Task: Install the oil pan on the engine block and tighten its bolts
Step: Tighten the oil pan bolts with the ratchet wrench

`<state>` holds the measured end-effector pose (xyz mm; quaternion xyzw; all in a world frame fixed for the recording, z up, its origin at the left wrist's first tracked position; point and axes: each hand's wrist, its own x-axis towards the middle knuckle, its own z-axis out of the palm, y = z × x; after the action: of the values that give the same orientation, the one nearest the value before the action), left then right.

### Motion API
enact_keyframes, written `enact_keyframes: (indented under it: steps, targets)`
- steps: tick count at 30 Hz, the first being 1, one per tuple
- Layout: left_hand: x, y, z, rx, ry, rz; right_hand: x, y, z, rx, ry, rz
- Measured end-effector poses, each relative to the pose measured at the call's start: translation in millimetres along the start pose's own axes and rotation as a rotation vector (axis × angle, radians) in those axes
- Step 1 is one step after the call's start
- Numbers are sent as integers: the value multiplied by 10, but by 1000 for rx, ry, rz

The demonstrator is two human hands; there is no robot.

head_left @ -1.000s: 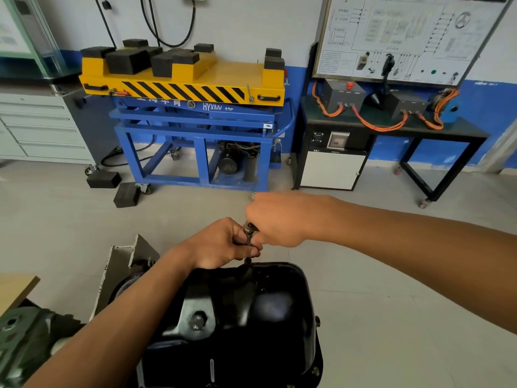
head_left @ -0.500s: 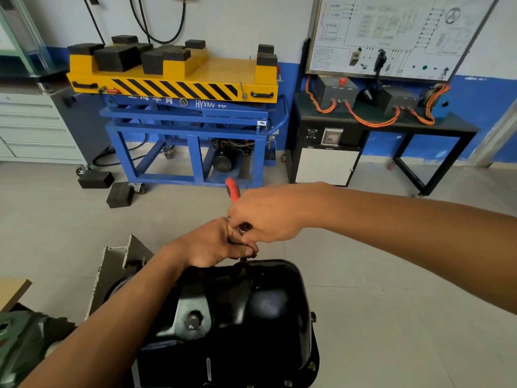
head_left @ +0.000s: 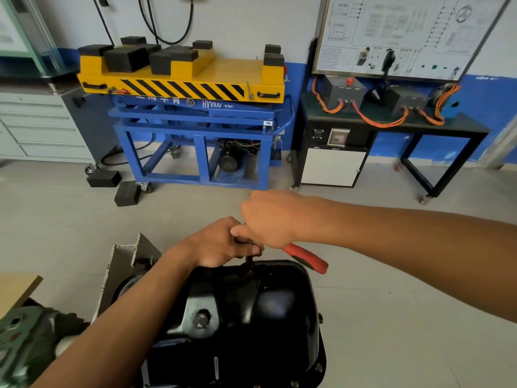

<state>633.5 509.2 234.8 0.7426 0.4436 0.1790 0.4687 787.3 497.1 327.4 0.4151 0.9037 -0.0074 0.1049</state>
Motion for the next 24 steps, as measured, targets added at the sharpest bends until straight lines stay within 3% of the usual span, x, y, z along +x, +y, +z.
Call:
enact_keyframes:
  steps: [7,14,21,24]
  targets:
    - [-18,12,19,-26,-4,-12,49,-42,-27,34,-111,39]
    - [-43,60,-20,69,22,-24,37,16,-45,-52,-133,-235]
    - [-24,34,-12,-14,-40,-23,42,166,-23,27,-170,-214]
    - [-16,25,-13,14,-43,-17,5,177,6,-84,-85,-152]
